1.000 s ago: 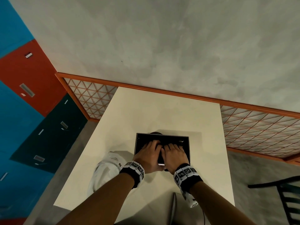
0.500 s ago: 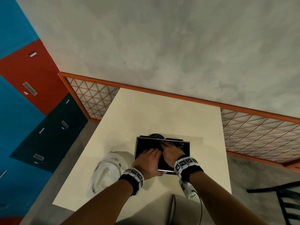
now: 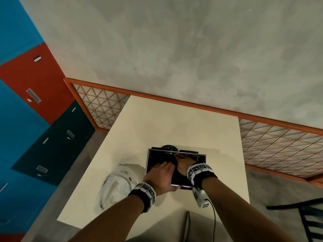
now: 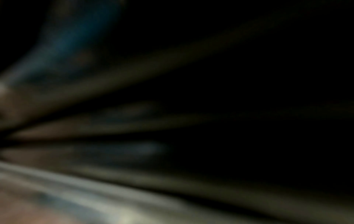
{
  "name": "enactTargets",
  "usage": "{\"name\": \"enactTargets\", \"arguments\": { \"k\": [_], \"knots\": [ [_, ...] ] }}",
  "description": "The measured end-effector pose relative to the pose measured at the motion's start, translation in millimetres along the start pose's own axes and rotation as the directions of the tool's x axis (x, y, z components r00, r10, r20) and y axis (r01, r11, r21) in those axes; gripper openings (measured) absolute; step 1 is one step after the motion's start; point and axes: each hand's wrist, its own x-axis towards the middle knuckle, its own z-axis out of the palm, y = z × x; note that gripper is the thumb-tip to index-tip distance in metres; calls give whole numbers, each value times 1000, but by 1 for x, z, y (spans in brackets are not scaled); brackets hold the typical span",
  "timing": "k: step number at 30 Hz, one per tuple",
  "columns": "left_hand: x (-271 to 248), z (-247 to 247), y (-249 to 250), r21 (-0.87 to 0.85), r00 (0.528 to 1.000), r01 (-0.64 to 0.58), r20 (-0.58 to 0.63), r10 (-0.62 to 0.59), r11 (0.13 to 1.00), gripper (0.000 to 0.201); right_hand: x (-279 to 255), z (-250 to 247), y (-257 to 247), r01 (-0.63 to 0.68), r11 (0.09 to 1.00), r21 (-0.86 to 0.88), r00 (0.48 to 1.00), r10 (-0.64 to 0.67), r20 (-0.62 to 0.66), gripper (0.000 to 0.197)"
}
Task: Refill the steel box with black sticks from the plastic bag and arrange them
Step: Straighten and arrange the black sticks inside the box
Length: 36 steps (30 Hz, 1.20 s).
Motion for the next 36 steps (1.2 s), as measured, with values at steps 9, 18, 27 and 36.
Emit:
{"name": "enactTargets", "arguments": {
  "k": [9, 18, 27, 36],
  "knots": [
    [0, -1, 0, 17, 1000, -15, 3, 15, 1000, 67, -4, -5, -1, 13, 999, -53, 998, -16, -53, 50],
    [-2, -2, 0, 24, 1000, -19, 2, 19, 1000, 64, -14, -10, -12, 38, 964, -263, 982, -84, -167, 36],
    [-5, 0, 1, 6, 1000, -29, -2, 29, 1000, 63, -9, -3, -10, 116, 984, -133, 991, -123, -52, 47],
    [-3, -5, 1, 36, 1000, -27, 9, 26, 999, 60, -14, -15, -13, 64, 987, -149, 997, -70, -37, 49]
  ]
}}
